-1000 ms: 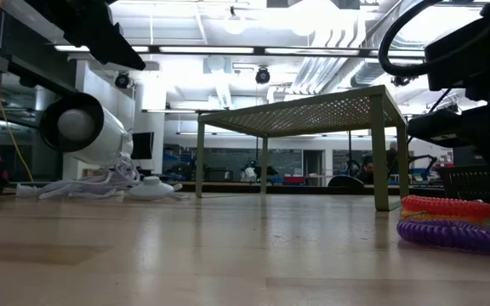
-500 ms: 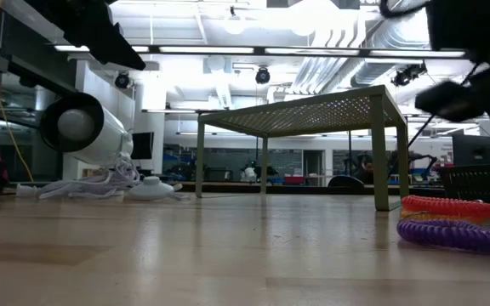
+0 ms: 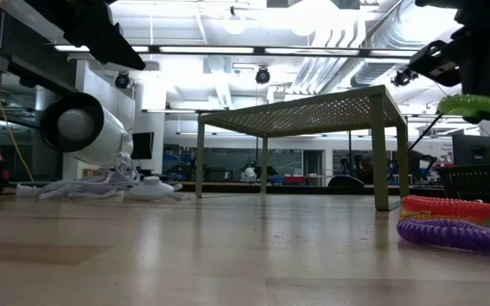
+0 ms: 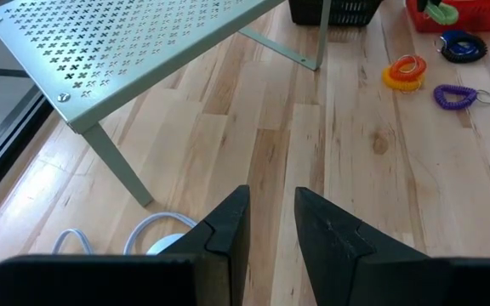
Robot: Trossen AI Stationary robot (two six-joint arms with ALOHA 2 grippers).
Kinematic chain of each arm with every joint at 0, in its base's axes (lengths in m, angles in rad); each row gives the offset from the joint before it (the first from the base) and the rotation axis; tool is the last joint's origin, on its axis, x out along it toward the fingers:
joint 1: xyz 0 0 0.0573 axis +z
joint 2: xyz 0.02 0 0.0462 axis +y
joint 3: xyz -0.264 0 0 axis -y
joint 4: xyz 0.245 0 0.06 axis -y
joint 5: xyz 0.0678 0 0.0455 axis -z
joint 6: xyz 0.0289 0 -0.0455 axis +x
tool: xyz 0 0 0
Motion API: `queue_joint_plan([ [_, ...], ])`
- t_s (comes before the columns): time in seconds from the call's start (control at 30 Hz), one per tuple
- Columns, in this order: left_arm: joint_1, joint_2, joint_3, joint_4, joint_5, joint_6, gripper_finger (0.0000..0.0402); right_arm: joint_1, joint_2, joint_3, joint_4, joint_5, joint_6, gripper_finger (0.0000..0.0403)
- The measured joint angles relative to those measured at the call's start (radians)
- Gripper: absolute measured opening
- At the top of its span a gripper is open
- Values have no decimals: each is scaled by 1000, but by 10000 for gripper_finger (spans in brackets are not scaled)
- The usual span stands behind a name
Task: Pick & Place Office Desk Supplies
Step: Put the green spring keychain into the black bin
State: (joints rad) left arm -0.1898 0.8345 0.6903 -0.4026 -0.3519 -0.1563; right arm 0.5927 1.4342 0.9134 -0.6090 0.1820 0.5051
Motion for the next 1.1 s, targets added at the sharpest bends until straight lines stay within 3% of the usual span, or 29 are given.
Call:
queue_joint_plan([
  [0.47, 0, 0, 0, 0, 0, 0, 89, -12, -6, 1, -174, 40, 216, 19],
  [0.8, 0, 0, 0, 0, 0, 0, 89, -65, -131, 2, -339, 62, 351, 19],
  [1.1, 0, 0, 0, 0, 0, 0, 89, -78, -225, 2, -561, 89, 598, 19],
])
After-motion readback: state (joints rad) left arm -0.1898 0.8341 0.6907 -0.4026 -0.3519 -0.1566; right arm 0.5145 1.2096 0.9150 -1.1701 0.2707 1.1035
